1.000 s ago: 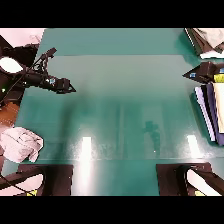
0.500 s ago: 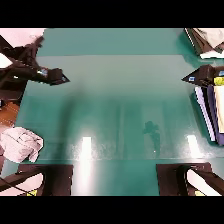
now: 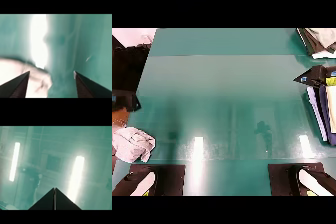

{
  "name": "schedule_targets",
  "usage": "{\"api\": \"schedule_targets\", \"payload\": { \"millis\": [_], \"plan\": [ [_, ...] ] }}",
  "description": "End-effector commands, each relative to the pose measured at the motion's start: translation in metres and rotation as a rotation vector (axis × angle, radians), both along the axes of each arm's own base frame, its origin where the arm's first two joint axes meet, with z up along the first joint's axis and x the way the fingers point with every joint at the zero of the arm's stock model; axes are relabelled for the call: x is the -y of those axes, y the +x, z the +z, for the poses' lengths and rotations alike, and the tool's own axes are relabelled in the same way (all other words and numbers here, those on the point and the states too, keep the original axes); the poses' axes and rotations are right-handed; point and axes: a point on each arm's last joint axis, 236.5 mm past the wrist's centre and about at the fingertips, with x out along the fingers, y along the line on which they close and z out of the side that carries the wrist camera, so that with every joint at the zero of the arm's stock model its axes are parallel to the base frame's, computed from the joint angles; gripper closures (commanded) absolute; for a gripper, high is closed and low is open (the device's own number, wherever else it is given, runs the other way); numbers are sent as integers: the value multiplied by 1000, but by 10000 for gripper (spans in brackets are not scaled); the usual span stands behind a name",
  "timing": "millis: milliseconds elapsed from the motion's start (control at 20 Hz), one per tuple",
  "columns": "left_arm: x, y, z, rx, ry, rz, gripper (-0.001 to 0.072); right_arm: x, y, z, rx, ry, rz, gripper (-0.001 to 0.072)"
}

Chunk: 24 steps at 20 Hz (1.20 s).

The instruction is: Fold the shirts.

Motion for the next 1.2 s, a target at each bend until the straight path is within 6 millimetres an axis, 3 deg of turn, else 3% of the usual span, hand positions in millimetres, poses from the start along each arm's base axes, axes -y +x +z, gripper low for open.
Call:
{"api": "schedule_targets", "payload": {
  "millis": [0, 200, 300, 400, 450, 500, 550, 600, 750, 850, 950, 1050, 1150],
  "plan": [
    [-33, -44, -59, -169, 106, 141, 56, -2, -5, -2, -4, -12, 33, 692],
    [-37, -73, -124, -272, 127, 191, 57, -3, -8, -3, -12, -14, 46, 692],
    [-36, -83, -141, -304, 125, 191, 57, -2, -7, -3, -8, -14, 43, 692],
    [-35, -86, -144, -312, 123, 196, 68, -2, -7, -2, -6, -15, 41, 692],
    [-35, -85, -144, -308, 121, 203, 233, -2, -6, -2, -6, -15, 41, 692],
    [-35, -85, -144, -306, 119, 203, 461, -2, -6, -2, -6, -15, 41, 692],
    [-34, -85, -144, -305, 118, 203, 642, -2, -6, -2, -6, -14, 41, 692],
    [-35, -84, -144, -303, 118, 202, 685, -2, -6, -2, -6, -15, 41, 692],
    [-35, -76, -137, -275, 117, 203, 685, -2, -6, -2, -5, -14, 40, 692],
    [-31, -48, -107, -178, 91, 184, 685, -2, -4, -1, 2, -14, 35, 692],
    [-7, -7, -53, -22, 34, 61, 685, -1, -2, -1, 10, -13, 29, 692],
    [54, 21, 13, 137, -94, -187, 686, 0, 0, 1, 19, -13, 22, 692],
    [122, 31, 83, 312, -241, -384, 686, 0, 3, 2, 31, -13, 13, 692]
  ]
}}
